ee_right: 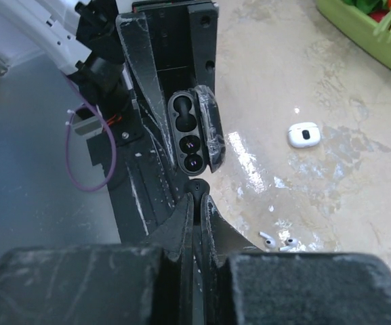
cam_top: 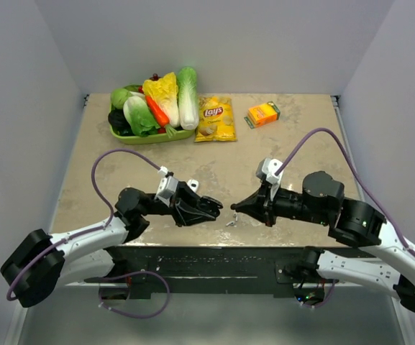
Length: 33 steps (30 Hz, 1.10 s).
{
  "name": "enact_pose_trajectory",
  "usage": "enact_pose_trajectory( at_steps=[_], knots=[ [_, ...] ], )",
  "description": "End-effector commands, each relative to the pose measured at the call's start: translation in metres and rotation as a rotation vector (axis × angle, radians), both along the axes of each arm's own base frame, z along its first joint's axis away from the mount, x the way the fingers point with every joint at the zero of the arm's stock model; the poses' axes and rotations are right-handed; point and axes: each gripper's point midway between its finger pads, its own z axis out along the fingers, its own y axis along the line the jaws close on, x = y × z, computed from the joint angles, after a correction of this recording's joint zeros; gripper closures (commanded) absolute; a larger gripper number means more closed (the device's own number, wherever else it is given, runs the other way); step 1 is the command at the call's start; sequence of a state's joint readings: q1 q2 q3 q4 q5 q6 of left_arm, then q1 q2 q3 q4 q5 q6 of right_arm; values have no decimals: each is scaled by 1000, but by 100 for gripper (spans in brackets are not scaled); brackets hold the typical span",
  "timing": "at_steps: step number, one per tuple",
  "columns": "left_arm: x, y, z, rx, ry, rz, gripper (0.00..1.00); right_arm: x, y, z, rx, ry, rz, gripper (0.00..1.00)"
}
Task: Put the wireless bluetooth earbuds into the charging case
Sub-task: Place the earbud in the charging case.
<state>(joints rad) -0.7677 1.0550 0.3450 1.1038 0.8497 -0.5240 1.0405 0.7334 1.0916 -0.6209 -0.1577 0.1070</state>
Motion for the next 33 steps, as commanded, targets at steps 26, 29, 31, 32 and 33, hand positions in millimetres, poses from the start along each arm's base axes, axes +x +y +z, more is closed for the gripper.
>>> enact_pose_trajectory(
  at_steps=[26,29,31,32,33],
  knots=[
    [0,-5,24,-20,-52,-40,100,0,42,5,-12,-25,113,100],
    [-1,-5,24,-20,-54,-46,100,2,44,1,-24,-26,112,100],
    [-2,-5,26,-27,-58,-51,100,3,46,0,-30,-29,112,100],
    [-3,-4,25,-26,-55,-51,100,4,46,0,-29,-29,107,100],
    [-3,-4,25,-29,-54,-52,100,5,46,-1,-31,-30,102,100]
  ],
)
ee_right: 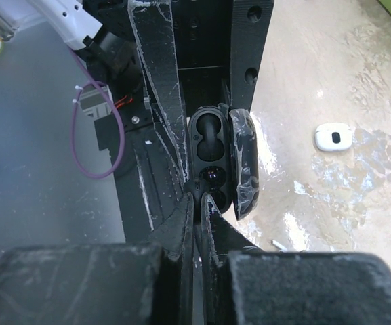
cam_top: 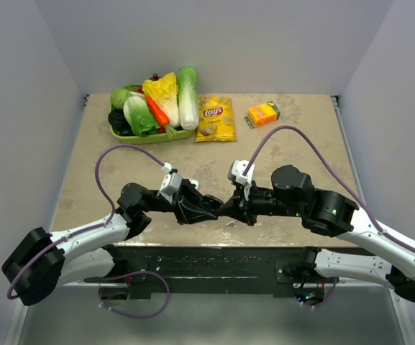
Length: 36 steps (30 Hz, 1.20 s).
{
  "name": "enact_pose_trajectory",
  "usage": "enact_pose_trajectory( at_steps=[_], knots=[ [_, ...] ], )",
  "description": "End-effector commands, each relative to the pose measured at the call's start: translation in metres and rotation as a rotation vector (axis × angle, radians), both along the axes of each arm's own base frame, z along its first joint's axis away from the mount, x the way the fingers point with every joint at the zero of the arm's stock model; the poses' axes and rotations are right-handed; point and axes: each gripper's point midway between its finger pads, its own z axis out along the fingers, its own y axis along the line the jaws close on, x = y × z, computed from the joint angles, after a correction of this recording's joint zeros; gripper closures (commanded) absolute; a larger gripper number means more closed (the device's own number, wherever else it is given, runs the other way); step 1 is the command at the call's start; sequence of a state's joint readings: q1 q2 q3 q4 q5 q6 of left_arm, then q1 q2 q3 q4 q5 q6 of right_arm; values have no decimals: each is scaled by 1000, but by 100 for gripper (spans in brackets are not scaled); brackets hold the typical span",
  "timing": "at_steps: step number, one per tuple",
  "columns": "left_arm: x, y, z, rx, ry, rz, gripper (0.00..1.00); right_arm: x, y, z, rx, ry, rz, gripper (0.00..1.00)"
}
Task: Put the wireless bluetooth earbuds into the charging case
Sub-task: Place the earbud in the charging case.
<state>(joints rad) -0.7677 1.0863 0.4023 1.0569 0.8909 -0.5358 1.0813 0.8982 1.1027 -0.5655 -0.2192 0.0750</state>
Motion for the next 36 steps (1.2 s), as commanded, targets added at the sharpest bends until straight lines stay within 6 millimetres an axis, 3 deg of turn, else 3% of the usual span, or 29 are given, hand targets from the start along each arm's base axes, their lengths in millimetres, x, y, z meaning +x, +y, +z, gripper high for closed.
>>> enact_pose_trajectory(
  at_steps=[1,31,32,33,36],
  knots=[
    [-5,2,21,-57,-68,-17,100,6,5,24,59,-68,-8,100],
    [-12,7,30,-119,-85,-9,100,18,7,-3,7,-57,-69,100],
    [-12,8,31,-122,-85,-5,100,19,6,-2,6,-57,-76,98],
    [-11,8,31,-123,-86,-3,100,20,5,0,11,-59,-83,89],
    [-11,7,30,-120,-85,-1,100,22,2,5,25,-66,-107,76]
  ],
)
